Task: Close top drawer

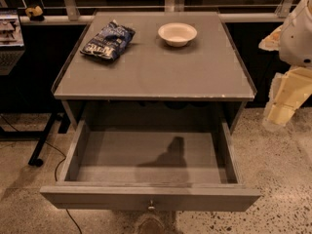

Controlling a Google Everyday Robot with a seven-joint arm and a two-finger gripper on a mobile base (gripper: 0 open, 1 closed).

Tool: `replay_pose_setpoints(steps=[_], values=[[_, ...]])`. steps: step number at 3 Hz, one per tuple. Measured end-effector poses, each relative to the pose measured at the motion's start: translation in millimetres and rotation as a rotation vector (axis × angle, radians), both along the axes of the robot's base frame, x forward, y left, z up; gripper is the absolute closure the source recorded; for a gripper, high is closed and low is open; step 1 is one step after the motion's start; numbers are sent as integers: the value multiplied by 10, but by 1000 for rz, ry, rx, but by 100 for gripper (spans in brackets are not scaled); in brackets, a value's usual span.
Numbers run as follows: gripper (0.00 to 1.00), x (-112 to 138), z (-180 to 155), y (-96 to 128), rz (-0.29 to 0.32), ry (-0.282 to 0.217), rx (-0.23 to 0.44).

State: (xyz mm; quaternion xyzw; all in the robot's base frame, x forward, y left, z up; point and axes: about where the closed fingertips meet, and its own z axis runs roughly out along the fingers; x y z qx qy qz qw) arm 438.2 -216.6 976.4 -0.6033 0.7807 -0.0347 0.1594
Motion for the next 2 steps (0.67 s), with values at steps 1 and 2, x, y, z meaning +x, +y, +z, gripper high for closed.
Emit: replay_pose_setpoints(steps=[1,2], values=[[0,0,0,0,0,0,0],[0,-129,-95,2,-10,-14,32]])
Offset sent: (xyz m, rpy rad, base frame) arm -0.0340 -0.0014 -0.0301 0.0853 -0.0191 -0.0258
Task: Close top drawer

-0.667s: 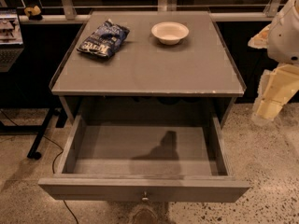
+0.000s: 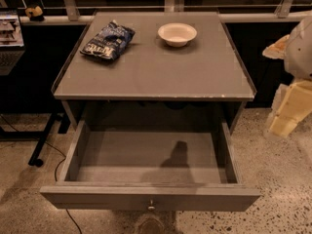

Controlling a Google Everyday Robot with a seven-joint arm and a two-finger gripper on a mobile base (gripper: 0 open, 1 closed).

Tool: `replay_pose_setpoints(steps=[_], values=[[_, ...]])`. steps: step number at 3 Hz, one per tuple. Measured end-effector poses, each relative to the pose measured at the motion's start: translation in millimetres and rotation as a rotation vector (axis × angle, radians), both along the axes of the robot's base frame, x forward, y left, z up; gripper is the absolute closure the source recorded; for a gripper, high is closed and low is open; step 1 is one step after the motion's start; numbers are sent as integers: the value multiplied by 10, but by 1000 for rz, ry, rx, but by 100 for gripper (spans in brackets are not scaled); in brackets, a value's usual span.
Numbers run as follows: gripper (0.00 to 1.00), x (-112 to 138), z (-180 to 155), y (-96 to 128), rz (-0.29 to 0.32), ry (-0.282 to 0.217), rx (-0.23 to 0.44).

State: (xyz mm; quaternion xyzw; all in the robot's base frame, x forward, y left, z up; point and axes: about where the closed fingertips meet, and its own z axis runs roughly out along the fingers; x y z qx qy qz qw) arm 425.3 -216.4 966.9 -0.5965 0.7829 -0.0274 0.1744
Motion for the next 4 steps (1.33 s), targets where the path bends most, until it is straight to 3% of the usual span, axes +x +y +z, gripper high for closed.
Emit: replay_pose_setpoints(steps=[1,2,3,4], values=[[0,-296,-240,30,-71,-24,92],[0,-643,-531,50,-188,-63,217],[19,-727,-810,48,-237,-38,261],[42,-727,-811,49,-236,-38,260]])
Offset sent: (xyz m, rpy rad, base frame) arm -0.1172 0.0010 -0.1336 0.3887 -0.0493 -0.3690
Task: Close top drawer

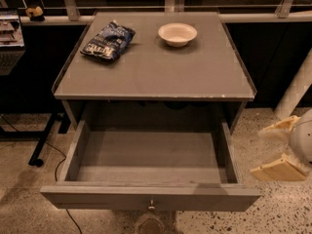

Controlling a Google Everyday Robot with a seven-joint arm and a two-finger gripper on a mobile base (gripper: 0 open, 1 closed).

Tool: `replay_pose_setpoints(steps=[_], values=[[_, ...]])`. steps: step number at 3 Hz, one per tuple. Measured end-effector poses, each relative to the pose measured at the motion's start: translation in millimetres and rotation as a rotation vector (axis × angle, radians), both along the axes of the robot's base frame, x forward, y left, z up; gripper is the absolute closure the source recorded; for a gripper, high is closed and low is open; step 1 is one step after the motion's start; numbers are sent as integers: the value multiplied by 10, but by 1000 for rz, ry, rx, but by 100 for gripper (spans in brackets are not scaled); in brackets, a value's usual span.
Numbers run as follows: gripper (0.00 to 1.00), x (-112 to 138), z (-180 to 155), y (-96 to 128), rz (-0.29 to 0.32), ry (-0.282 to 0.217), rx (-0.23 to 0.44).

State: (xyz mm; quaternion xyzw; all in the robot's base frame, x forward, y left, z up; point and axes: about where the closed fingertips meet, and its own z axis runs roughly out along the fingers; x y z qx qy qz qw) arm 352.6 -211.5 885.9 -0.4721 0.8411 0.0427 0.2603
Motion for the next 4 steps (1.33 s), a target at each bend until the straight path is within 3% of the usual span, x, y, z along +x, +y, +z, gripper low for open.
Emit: replay_pose_setpoints(steps=[2,3,4], values=[[89,0,0,0,0,0,0],[100,-28,-33,-5,-14,-7,3],[100,-134,-329,-107,-118,-13,29]])
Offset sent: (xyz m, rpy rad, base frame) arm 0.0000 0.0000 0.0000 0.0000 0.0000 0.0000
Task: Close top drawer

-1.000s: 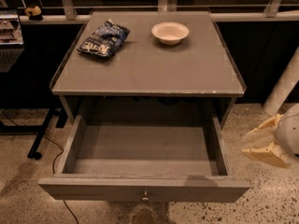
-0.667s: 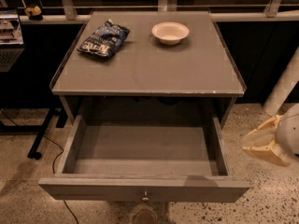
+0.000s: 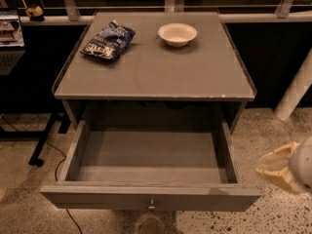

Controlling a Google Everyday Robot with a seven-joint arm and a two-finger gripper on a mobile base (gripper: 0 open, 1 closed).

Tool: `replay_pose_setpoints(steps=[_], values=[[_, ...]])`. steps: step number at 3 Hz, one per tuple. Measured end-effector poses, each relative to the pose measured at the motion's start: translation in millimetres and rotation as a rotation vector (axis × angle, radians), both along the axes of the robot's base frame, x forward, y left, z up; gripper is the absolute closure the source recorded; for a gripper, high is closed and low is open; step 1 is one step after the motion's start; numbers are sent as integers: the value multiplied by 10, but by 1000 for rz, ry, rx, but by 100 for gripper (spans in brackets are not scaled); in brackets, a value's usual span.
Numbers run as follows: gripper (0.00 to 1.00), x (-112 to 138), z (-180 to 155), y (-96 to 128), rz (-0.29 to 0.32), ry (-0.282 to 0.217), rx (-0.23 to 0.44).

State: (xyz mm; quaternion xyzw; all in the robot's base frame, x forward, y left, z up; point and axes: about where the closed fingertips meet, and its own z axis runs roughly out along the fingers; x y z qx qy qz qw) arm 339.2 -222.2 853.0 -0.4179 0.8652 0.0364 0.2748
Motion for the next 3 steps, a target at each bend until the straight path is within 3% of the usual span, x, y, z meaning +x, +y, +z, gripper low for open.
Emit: replay_pose_setpoints(steps=[1,2,3], values=[[100,-81,-603,-122,-101,3,34],[100,-115,-1183,-160,-136,7,68],[100,-132,-1698,-159,-139,54,95]])
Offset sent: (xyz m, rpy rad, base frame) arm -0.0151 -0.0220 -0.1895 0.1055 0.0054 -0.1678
